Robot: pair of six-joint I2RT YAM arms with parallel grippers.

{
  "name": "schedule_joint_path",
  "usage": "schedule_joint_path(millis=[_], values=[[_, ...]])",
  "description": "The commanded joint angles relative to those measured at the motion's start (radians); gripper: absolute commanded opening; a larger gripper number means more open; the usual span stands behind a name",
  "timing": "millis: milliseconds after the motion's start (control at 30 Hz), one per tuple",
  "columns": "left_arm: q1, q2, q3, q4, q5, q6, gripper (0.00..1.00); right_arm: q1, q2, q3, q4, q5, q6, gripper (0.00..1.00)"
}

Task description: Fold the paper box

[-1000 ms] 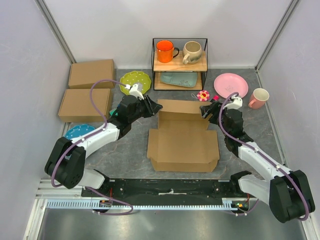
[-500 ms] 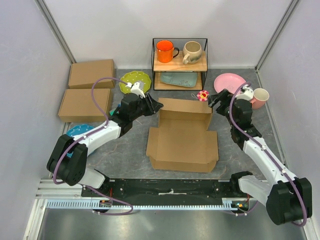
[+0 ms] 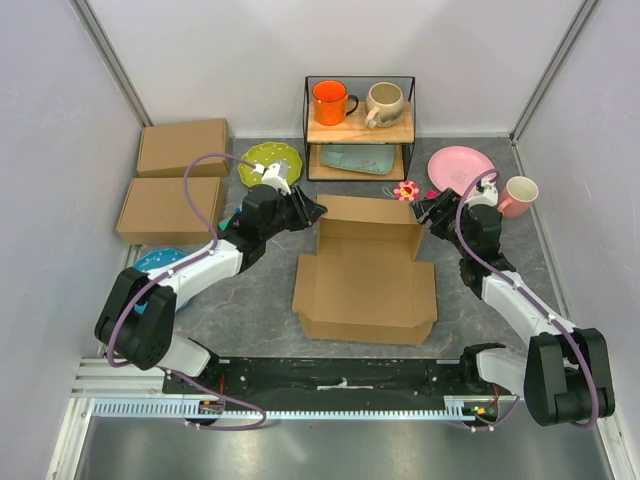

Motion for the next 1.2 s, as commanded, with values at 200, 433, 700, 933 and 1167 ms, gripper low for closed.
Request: schedule_joint_path(millis=[200, 433, 700, 933, 1167], values=[[0.016, -0.014, -0.022, -0.254, -0.064, 0.066, 0.50, -0.003, 0.042, -0.095, 0.058, 0.018, -0.021, 0.67], [0.044, -0.057, 0.025, -0.204, 0.030, 0.024, 0.65, -0.002, 0.048, -0.104, 0.045, 0.009, -0.032, 0.65], [0.061, -0.065, 0.045, -0.101, 0.112, -0.033, 0.66, -0.002, 0.034, -0.122, 0.029, 0.001, -0.056, 0.64], [0.065, -0.082, -0.011, 0.070, 0.168, -0.092, 0.67, -0.002, 0.031, -0.138, 0.029, 0.000, -0.071, 0.63], [0.065, 0.044, 0.042, -0.039, 0.188, -0.059, 0.51, -0.003, 0.022, -0.133, 0.020, 0.000, -0.076, 0.62]])
